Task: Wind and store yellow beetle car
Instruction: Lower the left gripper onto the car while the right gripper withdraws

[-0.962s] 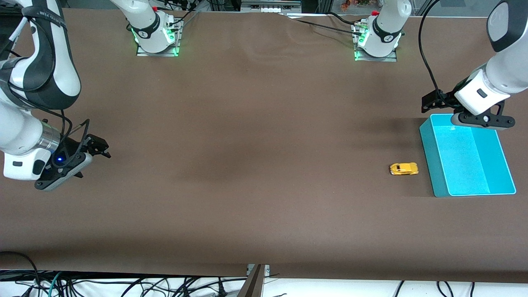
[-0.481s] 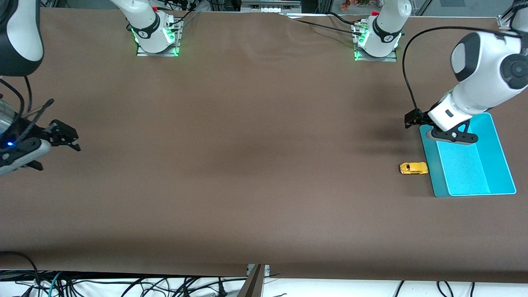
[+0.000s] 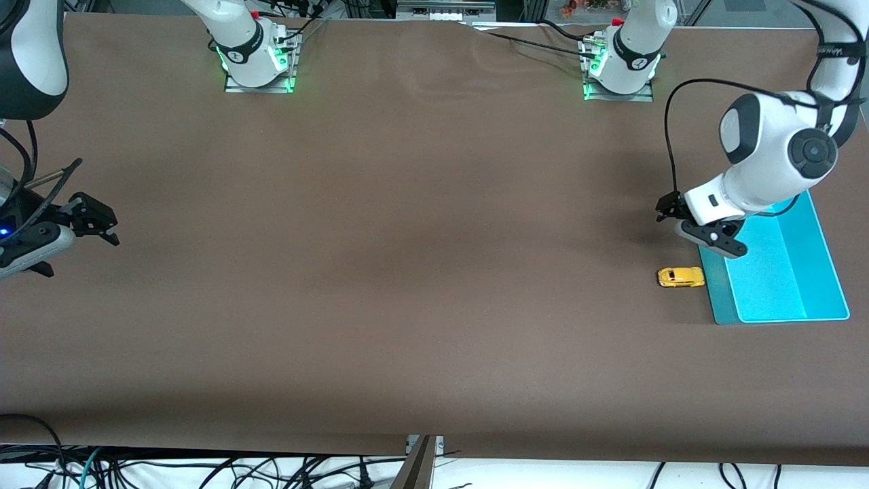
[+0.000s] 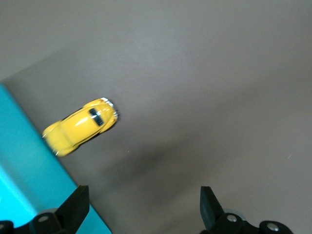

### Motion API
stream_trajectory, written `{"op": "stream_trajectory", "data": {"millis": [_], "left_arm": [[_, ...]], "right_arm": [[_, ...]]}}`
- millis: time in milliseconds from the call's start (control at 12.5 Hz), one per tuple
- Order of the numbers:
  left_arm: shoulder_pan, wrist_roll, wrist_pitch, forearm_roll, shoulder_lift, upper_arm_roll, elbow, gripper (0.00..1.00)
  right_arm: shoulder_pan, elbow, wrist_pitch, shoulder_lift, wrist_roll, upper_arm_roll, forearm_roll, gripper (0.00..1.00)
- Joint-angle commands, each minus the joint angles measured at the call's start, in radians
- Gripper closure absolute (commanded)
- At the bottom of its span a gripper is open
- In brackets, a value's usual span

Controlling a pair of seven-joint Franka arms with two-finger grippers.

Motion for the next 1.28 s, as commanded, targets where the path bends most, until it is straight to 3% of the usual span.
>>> {"op": "stream_trajectory", "data": {"millis": [0, 241, 401, 641, 882, 1203], "left_arm": [[0.010, 0.217, 0.035, -0.013, 0.115, 0.013, 0.039, 0.00], [0.010, 0.536, 0.067, -0.006, 0.214, 0.024, 0.100, 0.01], [0.010, 0.721, 0.089, -0.010, 0.262, 0.033, 0.143, 0.01], [0.010, 0.800, 0.089, -0.007, 0.273, 0.034, 0.195, 0.01], [0.010, 0.869, 0.158, -0.012, 0.334, 0.047, 0.231, 0.01], [0.012, 0.936, 0.170, -0.018, 0.359, 0.076, 0.232, 0.00]], "right_arm": [[-0.008, 0.022, -0.074, -0.027, 0.032, -0.033, 0.003, 0.00], [-0.004, -0.009, -0.138, -0.073, 0.202, -0.044, 0.023, 0.00], [-0.011, -0.100, -0.138, -0.151, 0.325, -0.044, 0.023, 0.00], [-0.011, -0.214, -0.143, -0.228, 0.355, -0.047, 0.016, 0.00], [-0.008, -0.217, -0.155, -0.231, 0.480, -0.047, 0.014, 0.00], [-0.010, -0.210, -0.155, -0.211, 0.427, -0.056, 0.023, 0.00]]}}
